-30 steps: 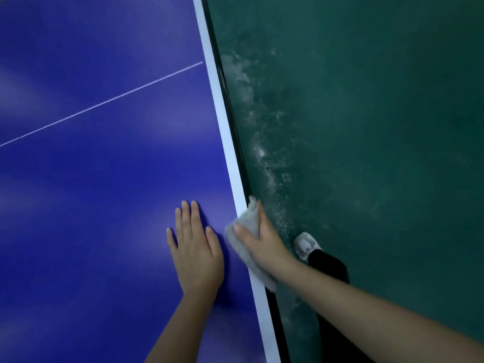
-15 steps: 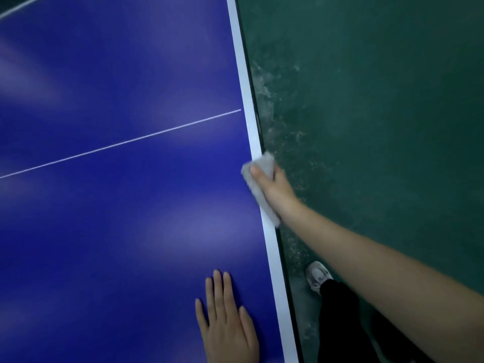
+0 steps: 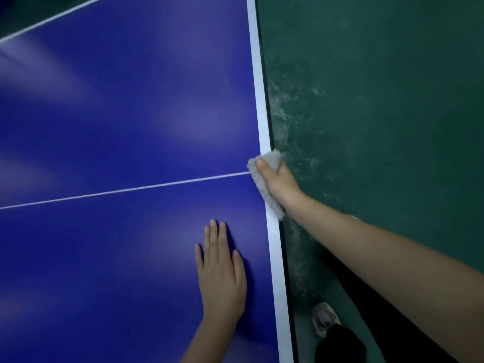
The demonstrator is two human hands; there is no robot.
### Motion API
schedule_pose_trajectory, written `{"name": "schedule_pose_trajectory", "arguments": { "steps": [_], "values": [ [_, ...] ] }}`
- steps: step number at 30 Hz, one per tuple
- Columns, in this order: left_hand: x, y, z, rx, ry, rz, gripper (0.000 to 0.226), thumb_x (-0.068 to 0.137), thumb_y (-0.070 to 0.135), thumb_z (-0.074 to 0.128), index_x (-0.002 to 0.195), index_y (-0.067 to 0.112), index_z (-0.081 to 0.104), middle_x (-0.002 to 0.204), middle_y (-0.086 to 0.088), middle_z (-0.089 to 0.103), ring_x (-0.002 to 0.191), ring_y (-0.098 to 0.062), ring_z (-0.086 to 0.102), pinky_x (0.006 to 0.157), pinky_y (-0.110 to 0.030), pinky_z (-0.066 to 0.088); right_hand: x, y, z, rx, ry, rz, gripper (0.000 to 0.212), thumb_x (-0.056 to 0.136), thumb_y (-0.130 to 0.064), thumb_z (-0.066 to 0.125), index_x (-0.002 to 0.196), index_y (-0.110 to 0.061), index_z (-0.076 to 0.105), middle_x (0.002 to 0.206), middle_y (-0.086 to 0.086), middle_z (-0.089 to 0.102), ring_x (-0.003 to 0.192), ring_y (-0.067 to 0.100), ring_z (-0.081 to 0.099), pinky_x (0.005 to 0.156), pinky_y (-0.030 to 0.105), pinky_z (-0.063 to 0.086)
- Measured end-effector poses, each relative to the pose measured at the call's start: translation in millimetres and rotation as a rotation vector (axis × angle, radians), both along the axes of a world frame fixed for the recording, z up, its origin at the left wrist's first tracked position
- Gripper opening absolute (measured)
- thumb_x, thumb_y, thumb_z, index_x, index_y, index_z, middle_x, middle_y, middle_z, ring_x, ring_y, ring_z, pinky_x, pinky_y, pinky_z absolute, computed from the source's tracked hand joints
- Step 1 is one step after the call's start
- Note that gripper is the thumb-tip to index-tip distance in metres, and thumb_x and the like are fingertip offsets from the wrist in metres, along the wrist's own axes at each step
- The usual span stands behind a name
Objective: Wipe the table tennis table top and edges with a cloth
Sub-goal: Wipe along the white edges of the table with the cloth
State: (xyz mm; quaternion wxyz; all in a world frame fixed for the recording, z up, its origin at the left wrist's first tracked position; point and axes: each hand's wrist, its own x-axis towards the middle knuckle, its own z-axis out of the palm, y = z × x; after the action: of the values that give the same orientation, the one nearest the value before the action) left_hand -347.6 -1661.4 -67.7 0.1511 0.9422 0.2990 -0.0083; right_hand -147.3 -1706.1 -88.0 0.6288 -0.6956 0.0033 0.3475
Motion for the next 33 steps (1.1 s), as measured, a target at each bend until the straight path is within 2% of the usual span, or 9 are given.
{"name": "schedule_pose_trajectory", "arguments": {
  "steps": [3, 6, 11, 15, 19, 22, 25, 27, 33],
  "values": [
    [77, 36, -2, -0.004, -0.022, 0.084, 0.052, 0.099, 0.017, 0.032, 0.149, 0.012, 0.016, 0.156, 0.001, 0.008, 0.144, -0.01, 0.002, 0.116, -0.03, -0.004, 77, 41, 10, -0.005, 0.031, 0.0, 0.046, 0.096, -0.038, 0.05, 0.131, -0.009, 0.046, 0.124, 0.008, 0.057, 0.109, 0.018, 0.056, 0.085, 0.023, 0.038],
    [143, 74, -2, -0.007, -0.032, 0.163, 0.05, 0.1, 0.016, 0.03, 0.148, 0.009, 0.017, 0.157, -0.004, 0.011, 0.145, -0.016, 0.005, 0.116, -0.031, -0.002, 93, 49, 8, 0.036, 0.012, -0.06, 0.039, 0.096, -0.037, 0.051, 0.127, -0.014, 0.048, 0.107, -0.001, 0.059, 0.095, 0.011, 0.056, 0.084, 0.024, 0.04],
    [217, 136, -3, 0.028, -0.011, 0.32, 0.051, 0.1, 0.016, 0.028, 0.149, 0.008, 0.016, 0.157, -0.006, 0.011, 0.145, -0.018, 0.006, 0.117, -0.037, 0.001, 9, 0, -2, 0.035, 0.134, 0.02, 0.08, 0.077, -0.064, 0.051, 0.146, -0.043, 0.017, 0.14, -0.013, 0.044, 0.124, 0.007, 0.047, 0.106, 0.035, 0.037],
    [240, 154, -9, 0.076, -0.03, 0.39, 0.051, 0.1, 0.017, 0.026, 0.149, 0.012, 0.015, 0.158, -0.003, 0.01, 0.145, -0.015, 0.005, 0.116, -0.036, 0.0, 13, -4, -11, 0.095, 0.223, 0.097, 0.083, 0.084, -0.049, 0.056, 0.148, -0.041, 0.004, 0.15, -0.009, 0.031, 0.13, 0.001, 0.038, 0.11, 0.027, 0.034],
    [241, 153, -12, 0.093, -0.043, 0.405, 0.051, 0.099, 0.018, 0.028, 0.149, 0.016, 0.018, 0.158, 0.0, 0.012, 0.145, -0.012, 0.007, 0.117, -0.035, 0.0, 84, 31, -10, 0.11, 0.119, 0.086, 0.087, 0.082, -0.054, 0.052, 0.15, -0.035, 0.001, 0.157, -0.005, 0.019, 0.139, 0.011, 0.029, 0.113, 0.042, 0.031],
    [241, 153, -13, 0.098, -0.033, 0.411, 0.051, 0.099, 0.017, 0.029, 0.149, 0.016, 0.019, 0.157, 0.001, 0.013, 0.145, -0.012, 0.007, 0.117, -0.035, 0.001, 156, 67, -8, 0.07, -0.112, 0.077, 0.08, 0.094, -0.04, 0.05, 0.152, -0.022, -0.002, 0.16, 0.0, 0.007, 0.145, 0.015, 0.011, 0.119, 0.044, 0.018],
    [241, 153, -13, 0.099, -0.028, 0.411, 0.052, 0.099, 0.017, 0.03, 0.149, 0.017, 0.019, 0.157, 0.001, 0.013, 0.145, -0.011, 0.007, 0.117, -0.034, 0.001, 217, 100, -5, -0.336, -0.744, 0.314, 0.075, 0.097, -0.041, 0.041, 0.151, -0.011, -0.002, 0.159, 0.008, -0.009, 0.146, 0.023, -0.011, 0.117, 0.037, -0.01],
    [241, 154, -13, 0.098, -0.033, 0.417, 0.052, 0.098, 0.017, 0.03, 0.149, 0.017, 0.019, 0.157, 0.002, 0.014, 0.144, -0.01, 0.006, 0.117, -0.033, 0.001, 245, 126, 0, -0.576, -1.106, 0.523, 0.072, 0.098, -0.047, 0.03, 0.15, -0.005, 0.003, 0.159, 0.013, -0.003, 0.146, 0.026, -0.01, 0.115, 0.037, -0.012],
    [240, 158, -13, 0.086, -0.057, 0.425, 0.052, 0.098, 0.014, 0.032, 0.148, 0.018, 0.021, 0.156, 0.003, 0.016, 0.144, -0.008, 0.006, 0.116, -0.032, 0.0, 255, 192, 17, -0.537, -1.284, 1.018, 0.069, 0.099, -0.051, 0.023, 0.151, -0.008, 0.006, 0.159, 0.012, 0.003, 0.147, 0.02, -0.001, 0.118, 0.035, -0.005]
  ]
}}
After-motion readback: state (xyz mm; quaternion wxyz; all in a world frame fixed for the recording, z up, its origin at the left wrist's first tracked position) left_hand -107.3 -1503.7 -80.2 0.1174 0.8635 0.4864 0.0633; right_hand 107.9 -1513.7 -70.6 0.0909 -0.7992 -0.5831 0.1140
